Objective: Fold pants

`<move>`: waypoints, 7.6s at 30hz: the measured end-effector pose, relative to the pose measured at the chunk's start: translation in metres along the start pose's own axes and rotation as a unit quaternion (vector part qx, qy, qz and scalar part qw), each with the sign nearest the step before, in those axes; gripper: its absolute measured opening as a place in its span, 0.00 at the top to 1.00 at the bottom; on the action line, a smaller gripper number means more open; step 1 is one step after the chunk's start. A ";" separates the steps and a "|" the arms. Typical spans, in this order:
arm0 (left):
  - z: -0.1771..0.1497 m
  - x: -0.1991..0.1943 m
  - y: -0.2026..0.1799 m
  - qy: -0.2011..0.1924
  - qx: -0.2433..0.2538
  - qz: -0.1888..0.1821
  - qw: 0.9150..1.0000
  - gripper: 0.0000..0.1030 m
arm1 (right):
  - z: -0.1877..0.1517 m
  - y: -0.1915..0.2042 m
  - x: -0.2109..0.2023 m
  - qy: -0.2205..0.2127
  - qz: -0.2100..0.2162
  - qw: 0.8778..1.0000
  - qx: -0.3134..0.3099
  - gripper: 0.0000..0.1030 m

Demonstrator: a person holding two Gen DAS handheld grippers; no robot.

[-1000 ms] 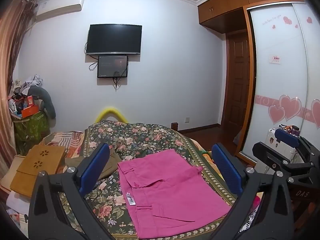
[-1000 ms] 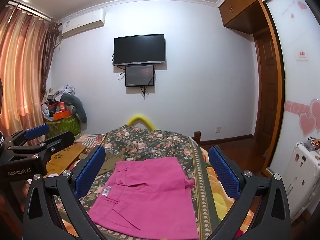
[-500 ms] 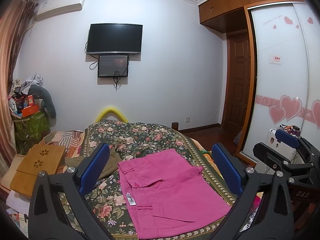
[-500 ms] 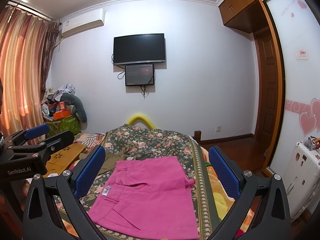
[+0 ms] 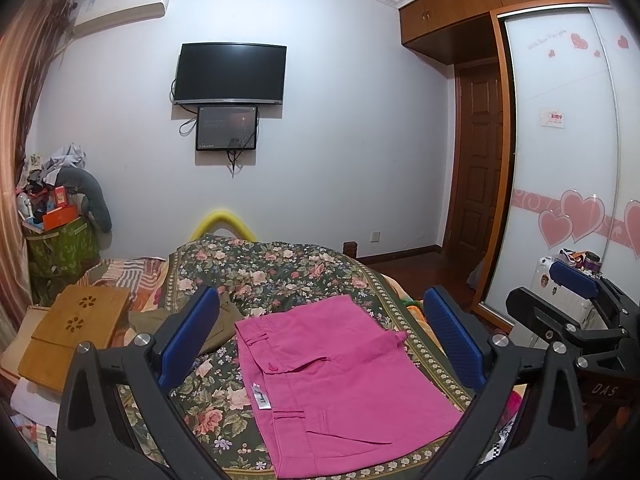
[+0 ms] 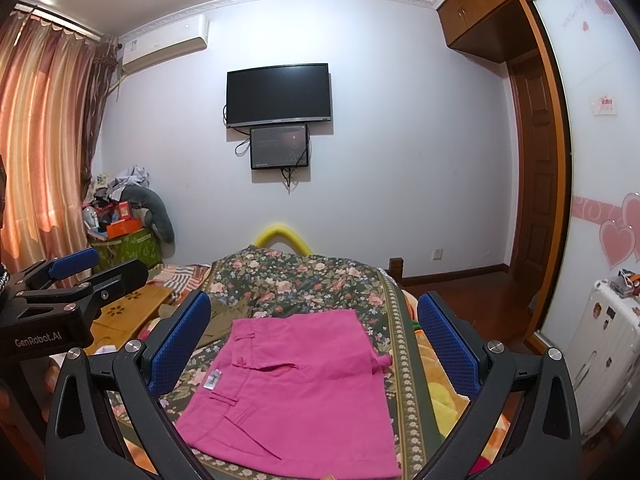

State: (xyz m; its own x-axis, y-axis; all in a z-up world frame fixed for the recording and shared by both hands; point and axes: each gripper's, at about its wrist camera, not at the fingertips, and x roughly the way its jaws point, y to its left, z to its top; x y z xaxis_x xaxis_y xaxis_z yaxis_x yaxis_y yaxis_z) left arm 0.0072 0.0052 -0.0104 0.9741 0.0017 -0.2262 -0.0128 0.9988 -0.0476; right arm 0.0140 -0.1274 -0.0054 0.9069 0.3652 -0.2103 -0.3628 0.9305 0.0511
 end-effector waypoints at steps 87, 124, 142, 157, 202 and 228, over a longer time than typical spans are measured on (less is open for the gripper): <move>-0.174 0.356 0.126 0.439 -0.021 0.031 0.898 0.36 | -0.164 -0.155 0.323 0.419 0.060 0.901 0.096 0.82; -0.127 0.409 0.186 0.373 -0.023 0.027 0.927 0.49 | -0.111 -0.110 0.380 0.357 0.044 0.933 -0.031 0.42; -0.144 0.440 0.194 0.386 -0.064 -0.015 0.920 0.79 | -0.130 -0.122 0.459 0.365 0.075 0.926 0.058 0.94; -0.051 0.403 0.167 0.284 -0.008 0.042 0.958 0.91 | -0.025 -0.104 0.385 0.238 0.021 0.971 -0.028 0.98; -0.122 0.184 0.098 0.337 0.057 0.017 0.939 0.24 | -0.120 -0.051 0.157 0.318 0.095 0.937 -0.110 0.42; -0.162 0.245 0.012 0.345 0.256 -0.020 0.903 0.88 | -0.136 -0.026 0.221 0.334 0.179 0.924 -0.050 0.95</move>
State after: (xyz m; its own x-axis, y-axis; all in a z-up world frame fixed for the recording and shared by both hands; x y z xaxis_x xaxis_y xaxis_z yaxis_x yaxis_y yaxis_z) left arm 0.2091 0.0094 -0.2246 0.5967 0.1095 -0.7950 0.2980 0.8896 0.3462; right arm 0.1943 -0.0747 -0.1860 0.4032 0.5180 -0.7544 -0.6625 0.7339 0.1498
